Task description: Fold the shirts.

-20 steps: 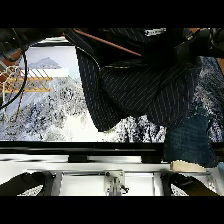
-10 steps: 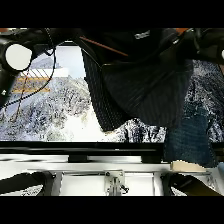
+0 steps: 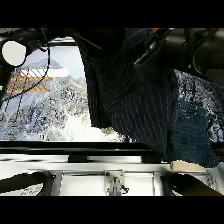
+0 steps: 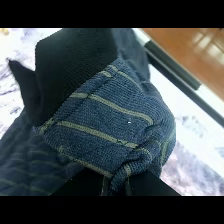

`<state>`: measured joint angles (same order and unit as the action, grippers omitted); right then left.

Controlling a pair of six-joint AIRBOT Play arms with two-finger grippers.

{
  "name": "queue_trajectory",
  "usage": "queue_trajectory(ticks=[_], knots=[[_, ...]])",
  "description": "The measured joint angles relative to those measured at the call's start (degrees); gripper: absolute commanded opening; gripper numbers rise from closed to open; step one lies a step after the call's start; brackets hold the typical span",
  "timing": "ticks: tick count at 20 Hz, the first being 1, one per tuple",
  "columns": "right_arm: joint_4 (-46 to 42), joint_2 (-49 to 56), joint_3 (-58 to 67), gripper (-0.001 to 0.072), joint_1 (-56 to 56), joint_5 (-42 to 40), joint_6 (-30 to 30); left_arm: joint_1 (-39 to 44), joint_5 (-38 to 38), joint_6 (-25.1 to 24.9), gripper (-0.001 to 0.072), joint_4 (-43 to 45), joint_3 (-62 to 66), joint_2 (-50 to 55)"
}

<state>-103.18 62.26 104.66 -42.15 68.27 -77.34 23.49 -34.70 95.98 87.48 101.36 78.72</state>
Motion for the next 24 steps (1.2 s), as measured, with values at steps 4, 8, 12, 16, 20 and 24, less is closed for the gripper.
queue_trajectory(ticks=[4,8,12,16,20,24], knots=[[-6.36,-0.61,-0.09,0.0109,-0.85,1.22,-2.51,-2.08,-6.34,-4.96,0.0055,2.01,0.13,-1.9],[-9.6,-0.61,-0.09,0.0108,-1.09,1.84,-4.68,-3.74,-9.81,-8.87,0.0055,4.48,0.76,-3.41],[-12.17,-0.5,-0.09,0.0108,-1.11,1.92,-5.92,-5.7,-11.63,-10.58,0.0055,7.19,2.78,-3.89],[-14.86,-0.11,-0.09,0.0109,-1.14,2.29,-6.05,-5.68,-13.49,-11.1,0.0056,6.43,4.76,-4.0],[-15.74,1.6,-0.07,0.0108,-1.03,2.71,-5.44,-4.57,-10.84,-11.34,0.0061,4.61,6.21,-4.04],[-16.33,2.49,-0.07,0.0109,-1.07,2.64,-5.73,-5.01,-10.49,-11.39,0.0355,3.76,6.6,-4.04]])
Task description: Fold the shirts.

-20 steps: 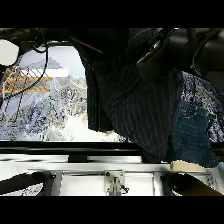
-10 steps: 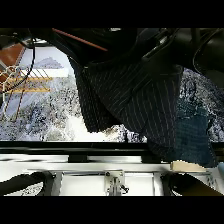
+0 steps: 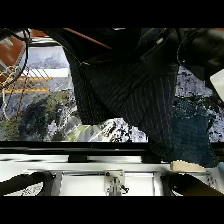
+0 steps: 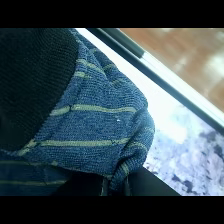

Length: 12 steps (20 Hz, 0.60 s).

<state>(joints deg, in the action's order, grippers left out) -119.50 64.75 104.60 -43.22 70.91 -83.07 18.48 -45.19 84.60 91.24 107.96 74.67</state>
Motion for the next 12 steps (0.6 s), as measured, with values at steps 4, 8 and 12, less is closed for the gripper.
queue_trajectory(ticks=[4,8,12], knots=[[-0.26,0.31,0.0,0.0109,-0.02,-0.66,-2.45,-2.21,-5.03,0.0,0.06,-3.3,0.2,-2.12],[-0.07,0.44,0.0,0.0109,-0.02,-1.31,-3.93,-5.68,-13.88,0.04,0.0611,-12.11,-0.48,-4.57],[0.33,0.55,0.0,0.0109,-0.02,-1.73,-5.16,-9.16,-15.54,-0.74,0.0611,-19.52,-2.82,-7.13]])
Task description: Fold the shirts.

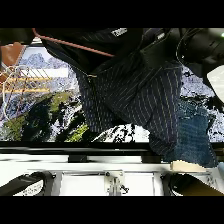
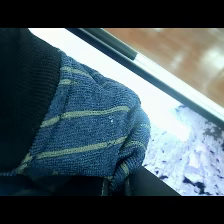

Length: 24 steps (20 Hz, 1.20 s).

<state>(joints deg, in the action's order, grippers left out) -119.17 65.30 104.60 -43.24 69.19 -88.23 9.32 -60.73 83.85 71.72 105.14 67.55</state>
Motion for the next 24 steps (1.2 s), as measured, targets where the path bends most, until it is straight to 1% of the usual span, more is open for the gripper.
queue_trajectory(ticks=[3,6,8,9,10,11,15,16,18,19,21,24], knots=[[1.7,0.48,0.0,0.0109,-0.11,-0.57,-0.59,-4.9,4.87,-0.76,0.0611,-3.85,-0.09,-1.53],[1.27,1.14,-0.02,0.0108,-0.11,0.5,-0.57,-9.4,6.12,-1.88,0.0612,-6.75,0.35,-2.23],[0.79,1.57,0.0,0.0109,0.0,0.57,-0.66,-10.84,4.5,-3.76,0.0619,-8.13,0.44,-2.4],[0.83,1.79,0.0,0.0108,-0.04,0.7,-0.66,-11.21,3.72,-4.68,0.0677,-8.76,0.5,-2.47],[0.87,1.92,-0.02,0.0109,-0.07,0.85,-0.68,-11.58,2.93,-5.35,0.0688,-9.27,0.55,-2.54],[0.74,1.99,0.0,0.0109,-0.07,0.87,-0.72,-11.89,2.14,-5.9,0.072,-9.92,0.55,-2.62],[0.37,2.19,0.0,0.0109,-0.07,1.01,-1.22,-12.24,-4.55,-7.17,0.072,-12.28,-0.37,-3.8],[0.26,2.23,0.0,0.0109,-0.07,1.01,-1.44,-12.2,-5.92,-7.15,0.072,-12.83,-2.21,-4.81],[0.2,2.25,0.0,0.0108,-0.07,1.09,-1.81,-10.71,-6.56,-6.78,0.072,-14.53,-10.97,-9.09],[0.15,2.25,0.0,0.0108,-0.07,1.09,-2.03,-9.29,-4.76,-5.99,0.072,-15.21,-17.55,-12.17],[0.02,2.25,0.0,0.0108,-0.07,1.11,-2.45,-5.14,3.39,-3.39,0.072,-16.81,-31.82,-18.34],[-0.17,2.25,0.0,0.0109,-0.07,1.11,-2.93,4.66,23.02,1.05,0.072,-21.27,-50.62,-24.04]])
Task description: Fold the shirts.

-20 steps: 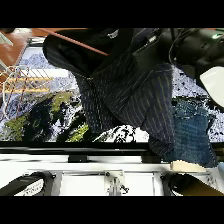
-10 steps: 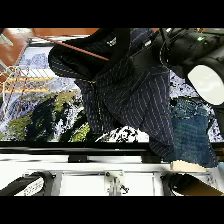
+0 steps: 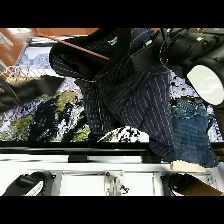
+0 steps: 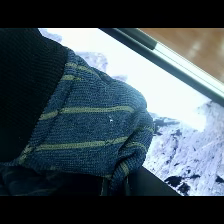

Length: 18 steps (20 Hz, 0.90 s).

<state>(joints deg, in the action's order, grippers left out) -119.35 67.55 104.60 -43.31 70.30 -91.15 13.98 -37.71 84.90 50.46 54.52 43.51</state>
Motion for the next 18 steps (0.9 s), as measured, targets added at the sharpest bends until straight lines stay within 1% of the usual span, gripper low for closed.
queue_trajectory(ticks=[2,4,5,6,8,9,11,13,15,18], knots=[[-0.04,0.0,0.0,0.0109,0.0,0.09,-0.17,6.58,13.18,1.36,0.0713,-2.1,-5.99,0.11],[-0.22,0.0,0.0,0.0109,0.0,0.26,-0.33,11.1,22.86,1.99,0.0709,-3.19,-8.22,2.67],[-0.26,0.0,0.0,0.0109,0.0,0.31,-0.37,12.33,26.97,2.14,0.0662,-3.56,-8.39,4.39],[-0.35,0.0,0.0,0.0109,0.0,0.55,-0.42,13.18,30.05,1.9,0.0541,-3.8,-8.17,5.92],[-0.48,0.0,0.0,0.0109,0.02,1.11,-0.55,13.79,35.1,-1.2,0.0136,-4.09,-6.54,8.22],[-0.66,0.0,0.0,0.0109,0.02,1.31,-0.55,13.44,36.68,-3.41,0.0061,-4.2,-5.49,8.83],[-1.51,0.0,0.0,0.0109,0.02,1.6,-0.57,11.78,38.58,-7.93,0.0061,-4.31,-3.15,8.96],[-2.38,-0.02,0.0,0.0109,0.04,1.66,-0.59,9.01,38.91,-11.15,0.0061,-4.44,-0.59,8.15],[-3.26,-0.02,0.0,0.0109,0.04,1.66,-0.61,5.57,37.64,-13.05,0.0061,-4.42,2.34,7.26],[-4.04,0.0,0.0,0.0109,0.0,1.57,-0.22,0.96,34.07,-14.43,0.0061,-4.39,6.43,6.71]])
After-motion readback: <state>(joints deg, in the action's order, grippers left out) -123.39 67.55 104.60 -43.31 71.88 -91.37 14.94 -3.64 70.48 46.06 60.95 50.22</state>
